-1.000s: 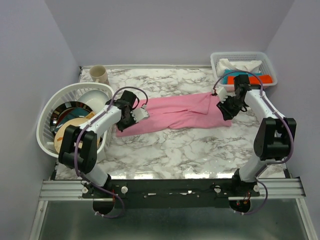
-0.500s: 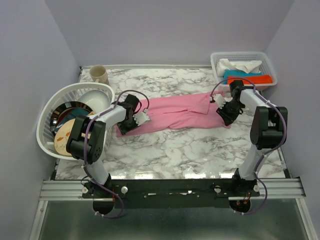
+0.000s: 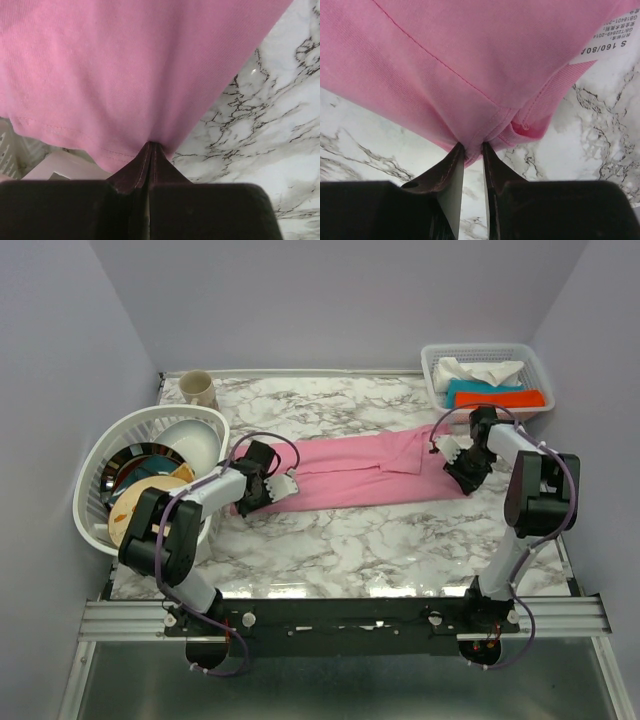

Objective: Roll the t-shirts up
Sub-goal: Fold the T-shirt at the center of the board.

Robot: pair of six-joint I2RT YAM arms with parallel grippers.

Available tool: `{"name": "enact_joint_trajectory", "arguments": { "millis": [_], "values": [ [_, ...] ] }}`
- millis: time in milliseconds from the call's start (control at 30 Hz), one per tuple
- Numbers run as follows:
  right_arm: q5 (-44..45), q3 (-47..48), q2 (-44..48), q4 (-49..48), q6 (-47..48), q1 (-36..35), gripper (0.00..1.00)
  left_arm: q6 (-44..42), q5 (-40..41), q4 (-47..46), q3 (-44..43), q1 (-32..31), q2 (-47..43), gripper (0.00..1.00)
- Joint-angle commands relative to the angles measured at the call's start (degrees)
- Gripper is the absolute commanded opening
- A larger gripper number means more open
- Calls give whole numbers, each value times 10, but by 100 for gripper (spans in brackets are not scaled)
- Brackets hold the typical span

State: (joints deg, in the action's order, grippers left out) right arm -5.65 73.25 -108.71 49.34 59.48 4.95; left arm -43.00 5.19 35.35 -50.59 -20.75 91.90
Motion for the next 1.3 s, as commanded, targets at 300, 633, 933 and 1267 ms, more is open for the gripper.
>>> {"name": "enact_joint_trajectory", "arguments": {
  "millis": [300,633,933,1267],
  "values": [
    [46,-104,96,46,63,65,28,12,-74,106,60,-9,-62,7],
    [-159,124,139,172,-40,81,41,48,-140,167,-52,-10,-155,31],
    [-190,131,101,163,-23,34,35,69,-142,154,-88,-9,-133,33],
    [-122,74,24,99,-10,-48,15,63,-126,139,-91,-7,-110,33]
  ]
}}
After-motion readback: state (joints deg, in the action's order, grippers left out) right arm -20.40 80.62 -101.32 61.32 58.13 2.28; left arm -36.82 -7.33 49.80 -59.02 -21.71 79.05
